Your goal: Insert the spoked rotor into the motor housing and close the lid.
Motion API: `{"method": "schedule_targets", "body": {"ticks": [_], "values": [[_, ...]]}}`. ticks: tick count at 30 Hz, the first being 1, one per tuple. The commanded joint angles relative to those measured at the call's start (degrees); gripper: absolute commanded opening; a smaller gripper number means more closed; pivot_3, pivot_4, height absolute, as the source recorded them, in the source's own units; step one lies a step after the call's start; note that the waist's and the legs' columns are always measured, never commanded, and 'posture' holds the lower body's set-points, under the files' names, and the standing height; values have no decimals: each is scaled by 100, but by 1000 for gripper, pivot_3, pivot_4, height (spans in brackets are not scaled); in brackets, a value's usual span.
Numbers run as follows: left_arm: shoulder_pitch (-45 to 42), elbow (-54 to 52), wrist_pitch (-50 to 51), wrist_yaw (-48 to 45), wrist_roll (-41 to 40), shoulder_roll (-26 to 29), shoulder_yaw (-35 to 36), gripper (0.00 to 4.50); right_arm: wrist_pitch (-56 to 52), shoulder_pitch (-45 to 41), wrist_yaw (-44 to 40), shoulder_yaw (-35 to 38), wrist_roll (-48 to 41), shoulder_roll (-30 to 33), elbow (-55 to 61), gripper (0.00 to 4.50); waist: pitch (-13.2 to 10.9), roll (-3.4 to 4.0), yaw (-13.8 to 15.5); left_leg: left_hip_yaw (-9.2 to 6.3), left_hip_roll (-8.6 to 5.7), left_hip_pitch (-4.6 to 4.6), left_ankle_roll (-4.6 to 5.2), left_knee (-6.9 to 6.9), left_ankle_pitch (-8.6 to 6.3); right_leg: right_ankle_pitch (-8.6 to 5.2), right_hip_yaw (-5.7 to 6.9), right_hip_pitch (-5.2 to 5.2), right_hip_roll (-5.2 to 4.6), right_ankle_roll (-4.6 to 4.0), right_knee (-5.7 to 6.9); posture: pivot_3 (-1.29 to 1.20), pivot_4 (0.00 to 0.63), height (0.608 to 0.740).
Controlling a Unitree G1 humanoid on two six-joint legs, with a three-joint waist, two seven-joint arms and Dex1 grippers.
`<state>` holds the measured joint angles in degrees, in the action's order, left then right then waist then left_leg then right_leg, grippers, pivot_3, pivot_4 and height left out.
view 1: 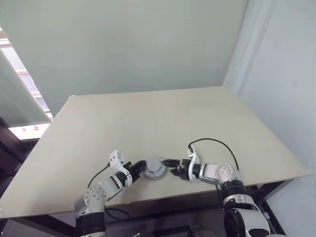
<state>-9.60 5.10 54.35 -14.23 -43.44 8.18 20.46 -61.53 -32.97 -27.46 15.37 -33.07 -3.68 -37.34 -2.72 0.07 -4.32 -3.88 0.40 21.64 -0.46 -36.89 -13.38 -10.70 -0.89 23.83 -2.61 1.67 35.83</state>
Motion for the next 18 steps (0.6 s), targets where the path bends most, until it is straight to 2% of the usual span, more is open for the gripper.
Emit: {"method": "schedule_targets", "body": {"ticks": [1,18], "values": [[-88,-30,-92,4,83,27,-71,23,-17,-97,12,50,-144,-102,94,4500,0,0,0,0,0,0,0,0,0,0,0,0,0,0,0,0,0,740],[-86,156,-234,60,312,65,-142,23,269,-318,93,58,-126,-492,-122,4500,0,1,-1,0,2,-3,0,0,0,0,0,-1,0,0,1,0,0,740]]}}
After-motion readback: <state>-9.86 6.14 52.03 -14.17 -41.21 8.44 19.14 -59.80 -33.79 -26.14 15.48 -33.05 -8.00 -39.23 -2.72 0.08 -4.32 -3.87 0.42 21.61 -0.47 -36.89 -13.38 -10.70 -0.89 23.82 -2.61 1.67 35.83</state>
